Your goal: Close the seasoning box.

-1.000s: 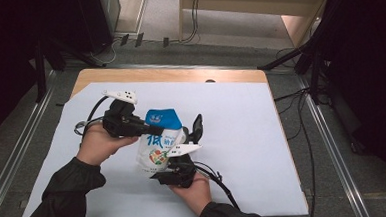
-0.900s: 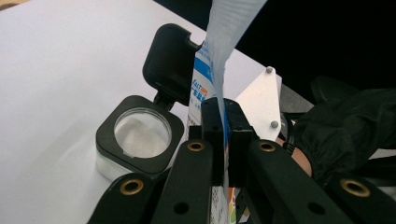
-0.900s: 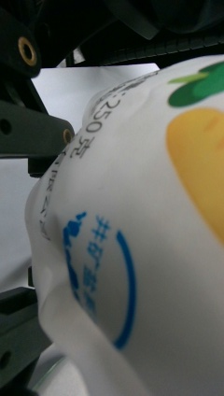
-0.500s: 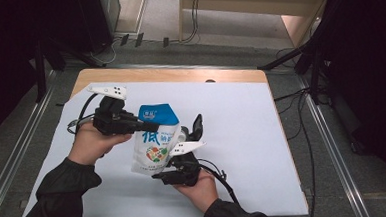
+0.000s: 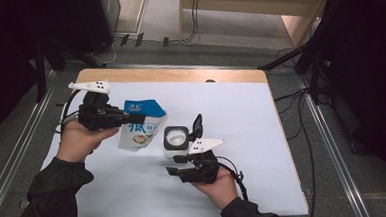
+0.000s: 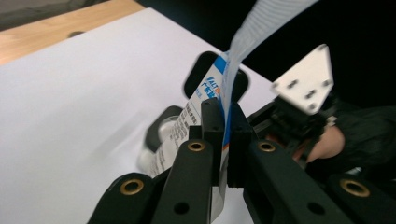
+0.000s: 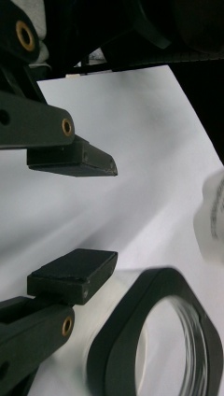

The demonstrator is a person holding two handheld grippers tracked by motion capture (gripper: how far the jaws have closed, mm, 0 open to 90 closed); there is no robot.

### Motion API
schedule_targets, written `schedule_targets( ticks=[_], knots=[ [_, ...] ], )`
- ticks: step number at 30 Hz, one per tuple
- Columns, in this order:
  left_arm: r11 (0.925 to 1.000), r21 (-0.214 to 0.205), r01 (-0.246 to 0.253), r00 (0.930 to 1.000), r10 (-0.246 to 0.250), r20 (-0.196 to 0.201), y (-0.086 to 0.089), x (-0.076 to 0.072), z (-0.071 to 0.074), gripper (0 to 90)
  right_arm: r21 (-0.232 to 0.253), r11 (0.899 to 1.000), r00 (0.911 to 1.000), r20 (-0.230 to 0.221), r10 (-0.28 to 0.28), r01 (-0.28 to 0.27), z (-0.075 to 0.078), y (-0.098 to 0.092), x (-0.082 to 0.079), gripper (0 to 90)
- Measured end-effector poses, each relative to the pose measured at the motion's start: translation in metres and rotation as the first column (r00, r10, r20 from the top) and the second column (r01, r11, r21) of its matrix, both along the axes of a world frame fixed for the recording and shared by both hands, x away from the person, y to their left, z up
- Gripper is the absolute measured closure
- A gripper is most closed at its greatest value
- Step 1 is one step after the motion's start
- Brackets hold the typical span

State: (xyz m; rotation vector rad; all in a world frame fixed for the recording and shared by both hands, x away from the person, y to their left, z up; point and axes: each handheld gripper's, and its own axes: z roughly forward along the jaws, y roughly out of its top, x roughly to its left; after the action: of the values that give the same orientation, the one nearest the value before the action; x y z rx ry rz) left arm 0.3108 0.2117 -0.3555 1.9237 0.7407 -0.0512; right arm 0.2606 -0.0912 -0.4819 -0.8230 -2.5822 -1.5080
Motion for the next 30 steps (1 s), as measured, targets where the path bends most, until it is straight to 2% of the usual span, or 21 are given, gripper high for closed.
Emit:
schedule_targets(
  ticks=[3, 5, 7, 11, 14, 21, 24, 30],
  knots=[
    [0.9989, 0.014, -0.045, 0.999, 0.045, 0.007, 0.008, 0.002, -0.002, 90.0, -0.003, 1.0, 0.9998, 0.008, 0.017, -0.017, 0.004, -0.01, 0.001, 52.8],
    [0.9974, 0.007, -0.072, 0.9973, 0.072, 0.014, 0.013, 0.003, -0.003, 90.0, 0.0, 0.999, 0.999, 0.009, 0.044, -0.044, 0.007, -0.018, 0.002, 52.1],
    [0.9955, -0.003, -0.094, 0.9954, 0.094, 0.017, 0.017, 0.003, -0.003, 90.0, -0.014, 0.999, 0.9983, 0.029, 0.05, -0.049, 0.009, -0.023, 0.002, 52.2],
    [0.986, 0.001, -0.167, 0.9858, 0.167, 0.021, 0.025, 0.006, -0.006, 90.0, -0.044, 0.998, 0.998, 0.034, 0.053, -0.051, 0.01, -0.032, 0.007, 52.2],
    [0.9805, 0.013, -0.196, 0.9804, 0.196, 0.02, 0.03, 0.009, -0.01, 90.0, -0.051, 0.998, 0.9986, 0.034, 0.039, -0.038, 0.01, -0.039, 0.011, 52.2],
    [0.9677, 0.007, -0.252, 0.9675, 0.252, -0.019, 0.041, 0.027, -0.025, 90.0, -0.038, 0.999, 0.9998, 0.022, -0.004, 0.005, 0.013, -0.056, 0.02, 52.2],
    [0.9631, 0.004, -0.269, 0.9629, 0.269, -0.018, 0.043, 0.035, -0.029, 90.0, -0.043, 0.999, 0.9993, 0.03, -0.021, 0.022, 0.014, -0.064, 0.025, 52.2],
    [0.9523, 0.014, -0.305, 0.9524, 0.305, -0.002, 0.045, 0.049, -0.038, 90.0, -0.035, 0.997, 0.9972, 0.014, -0.074, 0.075, 0.013, -0.075, 0.033, 52.4]
  ],
)
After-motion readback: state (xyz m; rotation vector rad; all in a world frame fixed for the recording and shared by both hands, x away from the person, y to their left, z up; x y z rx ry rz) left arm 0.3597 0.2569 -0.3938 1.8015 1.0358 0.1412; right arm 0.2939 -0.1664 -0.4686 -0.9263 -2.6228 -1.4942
